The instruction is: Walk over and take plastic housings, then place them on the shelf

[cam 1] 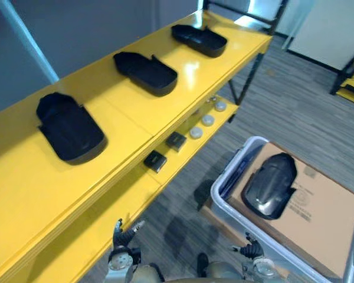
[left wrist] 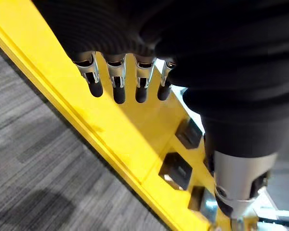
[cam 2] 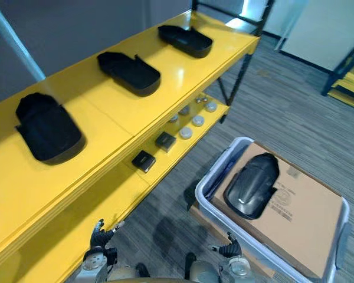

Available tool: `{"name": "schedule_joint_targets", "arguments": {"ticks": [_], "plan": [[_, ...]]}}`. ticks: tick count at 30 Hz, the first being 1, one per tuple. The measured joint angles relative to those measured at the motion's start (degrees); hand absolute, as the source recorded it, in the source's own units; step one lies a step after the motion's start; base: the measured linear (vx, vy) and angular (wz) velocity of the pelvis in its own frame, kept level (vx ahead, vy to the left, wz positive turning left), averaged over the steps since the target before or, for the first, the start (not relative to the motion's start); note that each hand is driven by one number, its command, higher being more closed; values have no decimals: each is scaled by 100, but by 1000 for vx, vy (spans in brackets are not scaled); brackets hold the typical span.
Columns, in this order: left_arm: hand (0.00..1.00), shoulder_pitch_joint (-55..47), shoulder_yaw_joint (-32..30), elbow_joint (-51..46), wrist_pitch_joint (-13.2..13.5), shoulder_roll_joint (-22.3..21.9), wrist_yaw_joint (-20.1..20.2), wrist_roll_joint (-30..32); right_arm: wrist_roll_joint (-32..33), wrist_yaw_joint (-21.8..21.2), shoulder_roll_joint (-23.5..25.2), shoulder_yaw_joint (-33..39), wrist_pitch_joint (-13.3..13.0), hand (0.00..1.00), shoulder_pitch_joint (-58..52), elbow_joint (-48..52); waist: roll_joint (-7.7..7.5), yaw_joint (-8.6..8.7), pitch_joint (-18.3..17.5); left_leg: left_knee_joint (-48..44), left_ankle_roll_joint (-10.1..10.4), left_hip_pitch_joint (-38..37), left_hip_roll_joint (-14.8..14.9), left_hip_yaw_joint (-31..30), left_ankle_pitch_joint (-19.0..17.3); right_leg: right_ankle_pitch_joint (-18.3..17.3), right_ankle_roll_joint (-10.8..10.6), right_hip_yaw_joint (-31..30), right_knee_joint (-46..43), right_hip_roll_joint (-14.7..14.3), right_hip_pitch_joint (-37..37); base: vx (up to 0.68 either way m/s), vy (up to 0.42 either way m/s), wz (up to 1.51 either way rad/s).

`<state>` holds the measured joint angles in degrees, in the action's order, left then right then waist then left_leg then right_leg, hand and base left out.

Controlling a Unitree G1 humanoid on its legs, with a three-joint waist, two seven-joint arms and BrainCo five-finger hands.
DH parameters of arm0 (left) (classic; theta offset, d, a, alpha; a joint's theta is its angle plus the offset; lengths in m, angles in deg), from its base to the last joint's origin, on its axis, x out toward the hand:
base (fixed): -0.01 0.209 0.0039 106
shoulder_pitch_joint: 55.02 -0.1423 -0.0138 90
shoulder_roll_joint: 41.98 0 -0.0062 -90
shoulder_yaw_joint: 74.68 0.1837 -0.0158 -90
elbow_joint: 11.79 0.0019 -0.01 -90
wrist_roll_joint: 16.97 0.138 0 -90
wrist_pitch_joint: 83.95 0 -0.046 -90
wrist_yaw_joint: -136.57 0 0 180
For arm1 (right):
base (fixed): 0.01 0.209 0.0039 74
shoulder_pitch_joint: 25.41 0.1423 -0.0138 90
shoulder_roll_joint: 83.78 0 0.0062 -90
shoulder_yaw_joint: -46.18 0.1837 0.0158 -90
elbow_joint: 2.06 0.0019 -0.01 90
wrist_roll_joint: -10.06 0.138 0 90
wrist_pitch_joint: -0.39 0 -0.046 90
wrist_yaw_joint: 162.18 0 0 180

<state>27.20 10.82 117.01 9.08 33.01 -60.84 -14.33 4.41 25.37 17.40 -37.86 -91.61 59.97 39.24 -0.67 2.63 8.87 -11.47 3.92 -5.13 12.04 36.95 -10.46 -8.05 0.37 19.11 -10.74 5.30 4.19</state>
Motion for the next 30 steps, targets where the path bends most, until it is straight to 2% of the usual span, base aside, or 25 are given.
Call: {"name": "schedule_joint_targets", "arguments": {"ticks": [1, 2, 3, 4, 6, 8, 9, 10, 11, 12, 13, 14, 15, 16, 17, 18, 19, 21, 23, 26, 30], "plan": [[0, -27, -1, 3, -11, -27, 0, 2, 2, -4, 2, -3, 4, 0, 18, -51, 4, -24, -25, 63, 37, -88, 62, 262, 15, 4, 10, 846, -48, 255, -59, -79, 11, -123], [0, -52, -20, 4, -19, -22, -2, 4, 3, -4, 3, -2, 7, 0, 33, -67, 85, -40, -26, 68, 80, -112, 139, 397, 8, 19, 32, 1433, -47, 393, -123, -26, -45, -115], [0, -79, -74, 5, -24, -11, 4, 27, 2, -4, 7, -2, 8, 0, 71, -64, 82, -47, -40, 33, 151, -184, 212, 602, 36, 82, 71, 1945, -17, 476, -209, 35, -177, -163], [0, -100, -136, 122, -35, 105, 25, 29, 3, -3, 25, 6, -4, 0, 114, -24, 67, -38, -42, -115, 178, -258, 292, 751, 43, 516, -89, 1812, 126, 357, -192, 46, -148, -154], [0, -51, -171, 278, -68, 127, 88, 30, 21, 0, -12, 47, -3, 0, 102, -12, 79, -21, -38, -434, 183, -282, 479, 745, 35, 538, -73, 1583, 192, 207, -203, 43, -149, -110], [0, 18, -187, 361, -71, 98, 114, 28, 112, 5, -89, 169, -1, 0, 14, -4, 275, -8, 55, -1678, 127, -108, 1077, 490, 28, 453, 72, 1227, 302, -39, -361, 26, -180, -91], [0, 24, -186, 367, -71, 59, 114, 27, 125, 5, -112, 220, 1, 0, -32, -4, 335, 3, 63, -2043, 31, 2, 1212, 307, 50, 406, 133, 1169, 322, -89, -418, 39, -96, -82], [0, 28, -144, 407, -70, -109, 122, 26, 206, 27, -145, 287, 10, 0, -133, -11, 382, 4, 71, -2498, -102, 244, 1171, -337, -78, 318, 185, 925, 334, -115, -505, 55, -31, -66], [0, 22, -115, 415, -70, -163, 124, 27, 253, 44, -171, 332, 12, 0, -154, -13, 395, 4, 65, -2529, -61, 336, 1014, -642, -160, 301, 177, 835, 335, -87, -538, 138, -4, -86], [0, 1, -79, 419, -70, -234, 126, 25, 302, 106, -186, 457, 12, 0, -152, -25, 382, -11, 71, -2440, 30, 496, 631, -1211, -287, 279, 146, 653, 337, 1, -608, 134, 17, -65], [0, -13, -48, 418, -68, -251, 126, 23, 337, 123, -188, 504, 6, 0, -151, -25, 372, -14, 73, -2339, 52, 581, 405, -1471, -313, 272, 133, 571, 336, 58, -643, 160, 37, -76], [0, -23, 3, 418, -66, -262, 126, 20, 367, 132, -194, 537, 3, 0, -151, -47, 369, -16, 75, -2001, 115, 745, 29, -1918, -351, 261, 97, 428, 335, 131, -695, 126, 68, -63], [0, -20, 3, 416, -64, -264, 122, 13, 414, 130, -177, 561, 3, 0, -153, -55, 377, -21, 70, -1486, 151, 874, -284, -2338, -326, 297, -7, 341, 313, 165, -716, 129, 83, -56], [0, -17, 1, 414, -63, -260, 119, 0, 442, 130, -168, 605, 2, 0, -154, -57, 385, -27, 68, -1134, 215, 892, -412, -2530, -276, 295, -42, 320, 315, 161, -714, 105, 114, -47], [0, -19, 3, 414, -61, -259, 120, -80, 511, 130, -161, 660, -2, 0, -165, -57, 462, -24, 37, -554, 252, 950, -505, -2838, 100, 262, -146, 244, 325, 67, -746, 130, 141, -37], [0, -23, -5, 463, -67, -211, 125, -173, 556, 134, -56, 724, -1, 0, -188, -140, 425, -23, 26, -511, -120, 898, -507, -2879, 247, 223, -225, 175, 345, 14, -875, 154, 142, -25], [0, -32, -5, 456, -69, -168, 122, -217, 584, 134, 18, 736, -1, 0, -209, -160, 387, -26, -35, -430, -114, 822, -561, -2881, 250, 229, -285, 159, 385, 53, -949, 211, 139, -3], [0, -31, -2, 469, -69, -61, 121, -230, 696, 138, 143, 788, -4, 0, -270, -163, 92, -20, -131, -83, -189, 650, -798, -2887, 308, 210, -397, 149, 468, 215, -993, 190, 120, 11], [0, -10, 4, 477, -74, -22, 121, -230, 835, 170, 158, 1039, -28, 0, -251, -160, 33, -15, -167, 19, -243, 626, -931, -2888, 345, 229, -464, 159, 514, 303, -1033, 185, 117, 12], [0, -16, -9, 476, -75, 81, 113, -253, 1045, 237, 166, 1387, -51, 0, -222, -158, 37, -21, -164, 187, -283, 393, -1085, -2890, 371, 264, -518, 111, 676, 411, -1274, 133, 96, 9], [0, -42, -30, 476, -74, 224, 107, -310, 1258, 240, 210, 1632, -139, 0, -157, -152, 36, -31, -167, 422, -298, 227, -1081, -2865, 382, 266, -518, 32, 698, 384, -1286, 53, 20, -5]]}}
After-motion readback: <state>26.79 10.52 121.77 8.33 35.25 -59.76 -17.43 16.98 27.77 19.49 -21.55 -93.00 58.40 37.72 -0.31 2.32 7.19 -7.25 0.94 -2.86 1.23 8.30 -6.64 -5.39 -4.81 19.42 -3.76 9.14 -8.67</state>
